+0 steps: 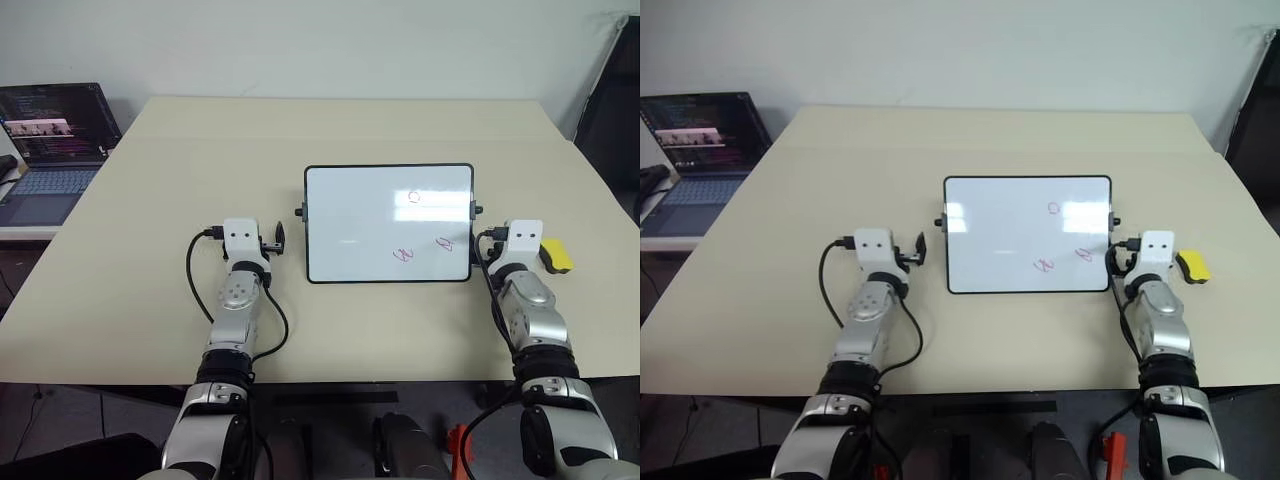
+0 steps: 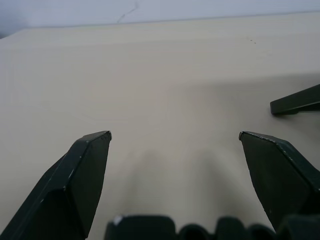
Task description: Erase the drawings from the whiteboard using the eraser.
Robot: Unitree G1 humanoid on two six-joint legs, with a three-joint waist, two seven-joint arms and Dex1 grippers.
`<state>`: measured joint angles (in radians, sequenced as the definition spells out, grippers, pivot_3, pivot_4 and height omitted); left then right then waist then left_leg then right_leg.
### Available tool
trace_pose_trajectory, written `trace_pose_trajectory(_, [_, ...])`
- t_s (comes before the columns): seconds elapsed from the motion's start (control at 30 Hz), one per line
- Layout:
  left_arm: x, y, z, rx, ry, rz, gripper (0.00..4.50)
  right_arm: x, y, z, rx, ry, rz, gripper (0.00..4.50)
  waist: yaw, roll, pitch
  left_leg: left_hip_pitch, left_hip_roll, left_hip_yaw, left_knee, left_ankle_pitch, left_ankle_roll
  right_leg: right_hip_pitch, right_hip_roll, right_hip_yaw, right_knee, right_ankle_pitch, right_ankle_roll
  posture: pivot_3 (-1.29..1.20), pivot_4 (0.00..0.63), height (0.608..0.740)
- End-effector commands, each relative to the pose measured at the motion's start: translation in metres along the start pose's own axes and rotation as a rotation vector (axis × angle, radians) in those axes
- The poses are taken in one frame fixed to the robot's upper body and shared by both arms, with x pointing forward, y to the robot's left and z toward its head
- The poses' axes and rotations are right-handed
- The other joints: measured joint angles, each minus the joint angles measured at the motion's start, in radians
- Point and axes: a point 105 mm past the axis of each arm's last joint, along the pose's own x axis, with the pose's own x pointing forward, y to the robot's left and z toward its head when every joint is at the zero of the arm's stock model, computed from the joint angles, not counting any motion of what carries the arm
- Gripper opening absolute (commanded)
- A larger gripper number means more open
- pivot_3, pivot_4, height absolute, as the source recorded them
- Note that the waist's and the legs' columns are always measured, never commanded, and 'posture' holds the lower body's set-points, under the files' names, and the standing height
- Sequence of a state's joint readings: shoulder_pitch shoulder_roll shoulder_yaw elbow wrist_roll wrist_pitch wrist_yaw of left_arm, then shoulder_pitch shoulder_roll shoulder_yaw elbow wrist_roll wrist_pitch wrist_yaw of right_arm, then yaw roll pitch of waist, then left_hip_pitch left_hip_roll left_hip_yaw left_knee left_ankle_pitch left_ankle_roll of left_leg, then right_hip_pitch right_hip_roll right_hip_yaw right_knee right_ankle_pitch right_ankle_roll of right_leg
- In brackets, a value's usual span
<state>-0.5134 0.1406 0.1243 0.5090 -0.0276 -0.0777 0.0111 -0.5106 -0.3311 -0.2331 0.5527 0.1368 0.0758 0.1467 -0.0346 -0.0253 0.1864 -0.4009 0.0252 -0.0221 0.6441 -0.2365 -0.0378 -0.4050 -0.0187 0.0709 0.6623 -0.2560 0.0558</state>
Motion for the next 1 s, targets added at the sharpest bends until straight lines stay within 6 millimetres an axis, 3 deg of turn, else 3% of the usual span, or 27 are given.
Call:
trace_pose_trajectory(0.03, [0.004,-0.004,0.013,-0.007,-0.055,-0.007,4.50,0.002,-0.003,0.015,-0.013,-0.053,-0.010,4.48,0.000,0.000,0.000,0.000,0.000,0.000,0.000,0.000,0.000,0.000,0.000,0.000,0.000,0.000,0.000,0.00,0.150,0.740])
trace_pose_trajectory(0.17, [0.002,-0.009,0.020,-0.010,-0.077,-0.043,4.50,0.000,-0.012,0.021,-0.011,-0.066,-0.017,4.48,0.001,0.000,0.000,0.000,0.000,0.000,0.000,0.000,0.000,0.000,0.000,0.000,0.001,0.000,0.000,0.00,0.150,0.740])
trace_pose_trajectory(0.3, [0.000,0.006,0.024,0.005,-0.085,-0.095,4.50,-0.004,-0.022,0.044,-0.015,-0.105,0.023,4.48,-0.001,0.000,0.000,0.000,0.000,0.000,0.000,0.000,0.000,0.000,0.000,0.000,0.000,0.000,0.000,0.00,0.150,0.740])
trace_pose_trajectory(0.4, [-0.006,0.016,0.036,0.004,-0.094,-0.246,4.50,-0.013,-0.040,0.060,-0.013,-0.094,0.068,4.48,-0.003,0.000,0.000,0.000,0.000,0.000,0.000,0.000,0.000,0.000,0.000,0.000,0.001,0.000,0.000,0.00,0.150,0.740])
trace_pose_trajectory(0.57, [-0.026,0.011,0.060,-0.009,-0.060,-0.533,4.50,-0.021,-0.072,0.064,-0.007,0.003,0.102,4.48,-0.001,0.000,0.000,0.000,0.000,0.000,0.000,0.000,0.000,0.000,0.000,0.000,0.000,0.000,0.000,0.00,0.150,0.740])
trace_pose_trajectory(0.67, [-0.061,-0.008,0.083,-0.020,0.018,-0.886,4.50,-0.024,-0.093,0.072,-0.008,0.057,0.122,4.48,-0.005,0.000,0.000,0.000,0.000,0.000,0.000,0.000,0.000,0.000,0.000,0.000,0.001,0.000,0.000,0.00,0.150,0.740])
trace_pose_trajectory(0.73, [-0.076,-0.018,0.093,-0.017,0.045,-1.012,4.50,-0.025,-0.099,0.074,0.002,0.078,0.138,4.48,-0.007,0.001,0.000,0.000,0.000,0.000,0.000,0.000,0.000,0.000,0.000,0.000,0.000,-0.001,-0.001,0.00,0.150,0.740])
trace_pose_trajectory(0.83, [-0.101,-0.048,0.125,-0.057,0.019,-1.239,4.50,-0.029,-0.113,0.069,-0.021,0.153,0.145,4.48,-0.006,0.001,0.000,0.000,0.000,0.000,0.000,0.000,0.000,0.000,0.000,0.000,0.000,-0.001,0.000,0.00,0.150,0.740])
trace_pose_trajectory(1.0, [-0.104,-0.101,0.133,-0.049,0.012,-1.399,4.50,-0.026,-0.122,0.064,-0.043,0.219,0.148,4.48,-0.006,0.001,0.000,0.000,0.000,0.000,0.001,0.000,0.000,0.001,0.000,0.000,-0.001,-0.001,0.000,0.00,0.150,0.740])
